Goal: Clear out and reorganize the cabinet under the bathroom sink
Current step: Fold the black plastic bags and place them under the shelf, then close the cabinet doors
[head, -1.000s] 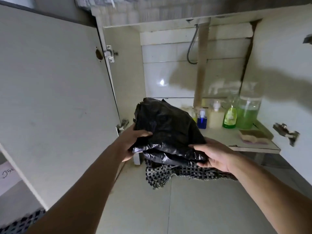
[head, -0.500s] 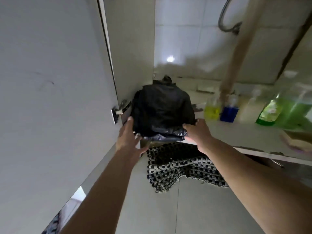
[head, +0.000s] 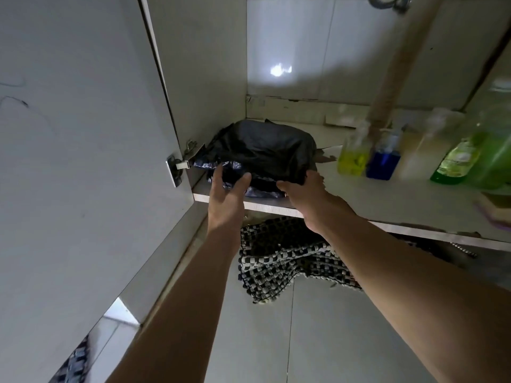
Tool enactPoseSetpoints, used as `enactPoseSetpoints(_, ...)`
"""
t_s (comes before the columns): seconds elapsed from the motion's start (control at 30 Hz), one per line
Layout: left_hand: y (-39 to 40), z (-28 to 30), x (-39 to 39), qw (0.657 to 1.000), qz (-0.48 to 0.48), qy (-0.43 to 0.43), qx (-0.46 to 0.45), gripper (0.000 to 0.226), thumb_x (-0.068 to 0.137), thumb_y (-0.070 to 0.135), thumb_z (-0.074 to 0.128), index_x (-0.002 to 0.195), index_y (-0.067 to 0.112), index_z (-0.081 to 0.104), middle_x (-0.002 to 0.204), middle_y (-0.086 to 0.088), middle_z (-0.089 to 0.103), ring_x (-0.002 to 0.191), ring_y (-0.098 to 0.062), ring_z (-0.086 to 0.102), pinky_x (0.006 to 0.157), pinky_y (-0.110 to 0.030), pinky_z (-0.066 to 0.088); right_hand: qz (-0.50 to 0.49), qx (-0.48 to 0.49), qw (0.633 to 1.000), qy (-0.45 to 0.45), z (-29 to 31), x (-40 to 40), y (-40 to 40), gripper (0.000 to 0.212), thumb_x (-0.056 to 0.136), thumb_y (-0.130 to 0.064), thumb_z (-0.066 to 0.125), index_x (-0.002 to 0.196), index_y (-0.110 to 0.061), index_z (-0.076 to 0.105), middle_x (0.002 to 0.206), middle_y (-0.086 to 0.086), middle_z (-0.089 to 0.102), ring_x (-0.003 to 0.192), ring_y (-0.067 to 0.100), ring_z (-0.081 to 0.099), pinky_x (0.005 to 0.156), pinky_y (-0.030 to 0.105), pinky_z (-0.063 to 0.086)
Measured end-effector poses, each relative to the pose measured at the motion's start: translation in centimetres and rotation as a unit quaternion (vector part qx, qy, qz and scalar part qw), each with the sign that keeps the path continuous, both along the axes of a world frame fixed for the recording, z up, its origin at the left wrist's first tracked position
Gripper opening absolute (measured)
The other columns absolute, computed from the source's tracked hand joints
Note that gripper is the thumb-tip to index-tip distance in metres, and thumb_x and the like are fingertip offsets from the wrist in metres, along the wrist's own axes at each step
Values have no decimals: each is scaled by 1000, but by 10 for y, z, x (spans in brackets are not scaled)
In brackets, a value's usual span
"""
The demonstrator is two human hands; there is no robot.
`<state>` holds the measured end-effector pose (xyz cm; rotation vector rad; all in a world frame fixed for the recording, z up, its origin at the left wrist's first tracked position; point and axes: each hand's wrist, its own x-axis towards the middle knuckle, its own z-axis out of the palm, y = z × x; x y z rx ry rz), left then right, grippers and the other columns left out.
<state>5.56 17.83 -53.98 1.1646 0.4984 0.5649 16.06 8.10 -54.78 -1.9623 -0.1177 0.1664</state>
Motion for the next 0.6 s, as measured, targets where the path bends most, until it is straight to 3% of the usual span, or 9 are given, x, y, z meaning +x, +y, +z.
enactPoseSetpoints(0.1,-2,-6,-4,999,-12,35,30,65,86,33,67,143,39,36,135,6,51,123,-17,46,91,-34,40,42,-81,995,-43,5,-13,-23,79,74,-43,69,138,-23,27,128,-1,46,116,24,47,101,45,42)
enactPoseSetpoints(0.2,-6,-2,-10,993,-17,71,89,63,84,39,68,139,42,39,108,14,54,115,-18,50,102,-41,42,35,-88,993,-74,13,-28,-50,77,72,-40,69,134,-24,26,130,6,46,113,26,50,96,39,43)
enactPoseSetpoints(0.3,-14,8,-21,985,-19,106,137,57,82,37,68,135,35,46,126,-1,52,115,-26,55,100,-44,47,84,-133,981,-118,29,-52,-77,73,84,-22,67,141,-21,23,135,8,38,110,20,47,88,26,37)
enactPoseSetpoints(0.37,-21,18,-35,972,-24,131,191,39,85,35,66,122,26,56,121,-5,57,106,-26,60,91,-39,51,128,-203,958,-154,42,-79,-98,76,85,-21,66,145,-23,18,142,9,34,120,21,46,93,23,36)
enactPoseSetpoints(0.47,-34,39,-70,944,-87,119,297,3,90,22,61,91,21,64,99,-7,67,96,-27,64,83,-38,51,231,-329,904,-149,56,-130,-132,77,87,-24,64,147,-25,15,150,6,28,128,19,43,102,23,34)
enactPoseSetpoints(0.6,-47,77,-127,817,-166,157,529,20,93,20,58,107,9,66,100,-6,68,94,-21,64,81,-27,45,386,-530,752,-62,88,-203,-163,69,87,-36,62,144,-28,25,135,3,48,112,21,56,96,38,49)
